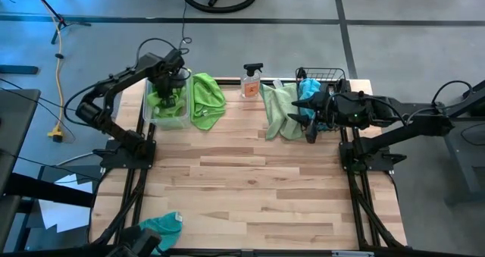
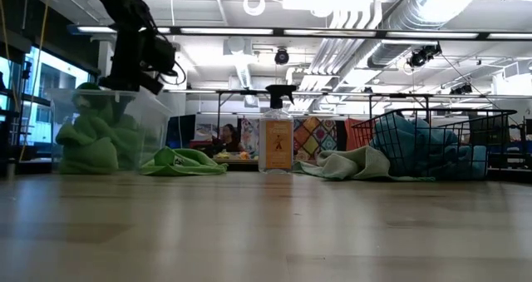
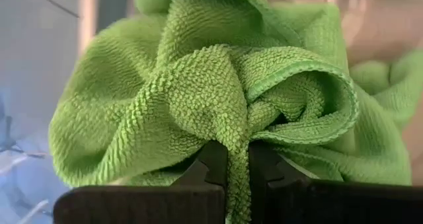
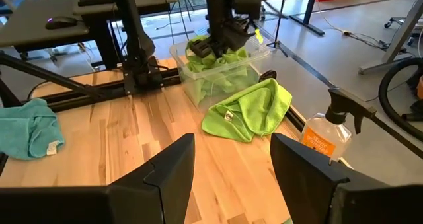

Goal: Sort microfiber towel by color & place in baskets
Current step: Put the green microfiber cloth into the bin, then put the blue microfiber cloth into the basket

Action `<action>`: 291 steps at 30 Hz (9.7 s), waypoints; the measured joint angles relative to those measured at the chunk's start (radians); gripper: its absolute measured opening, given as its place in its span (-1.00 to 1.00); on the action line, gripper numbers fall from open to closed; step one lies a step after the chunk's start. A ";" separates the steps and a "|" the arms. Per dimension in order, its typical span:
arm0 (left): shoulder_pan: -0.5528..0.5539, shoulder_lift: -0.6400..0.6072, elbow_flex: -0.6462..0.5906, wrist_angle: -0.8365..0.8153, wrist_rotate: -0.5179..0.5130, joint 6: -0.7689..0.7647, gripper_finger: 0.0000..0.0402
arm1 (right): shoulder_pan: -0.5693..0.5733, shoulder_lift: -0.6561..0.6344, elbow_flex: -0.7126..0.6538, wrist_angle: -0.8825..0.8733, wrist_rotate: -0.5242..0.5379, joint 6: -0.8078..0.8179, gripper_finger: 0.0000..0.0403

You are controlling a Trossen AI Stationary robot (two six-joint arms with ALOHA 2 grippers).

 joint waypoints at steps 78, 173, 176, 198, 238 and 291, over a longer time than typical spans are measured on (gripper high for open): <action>-0.030 0.100 0.372 -0.091 0.152 -0.174 0.24 | 0.000 0.111 0.000 0.014 0.015 0.074 -0.03; -1.264 -0.367 0.084 0.416 0.276 -0.762 0.21 | 0.000 0.121 0.000 0.416 -0.136 -0.048 -0.03; -1.343 -0.279 0.169 0.215 0.275 -0.783 0.21 | 0.000 0.123 0.000 0.383 -0.136 -0.045 -0.03; -1.890 0.197 0.260 0.061 0.629 -1.656 0.21 | 0.000 0.124 0.000 0.030 -0.169 -0.002 -0.03; -1.930 0.442 0.032 0.287 0.866 -2.030 0.21 | 0.000 0.124 0.000 -0.002 -0.170 -0.001 -0.03; -1.868 -0.166 0.006 0.326 0.630 -1.648 -1.00 | 0.000 0.124 0.000 -0.002 -0.170 0.000 -0.03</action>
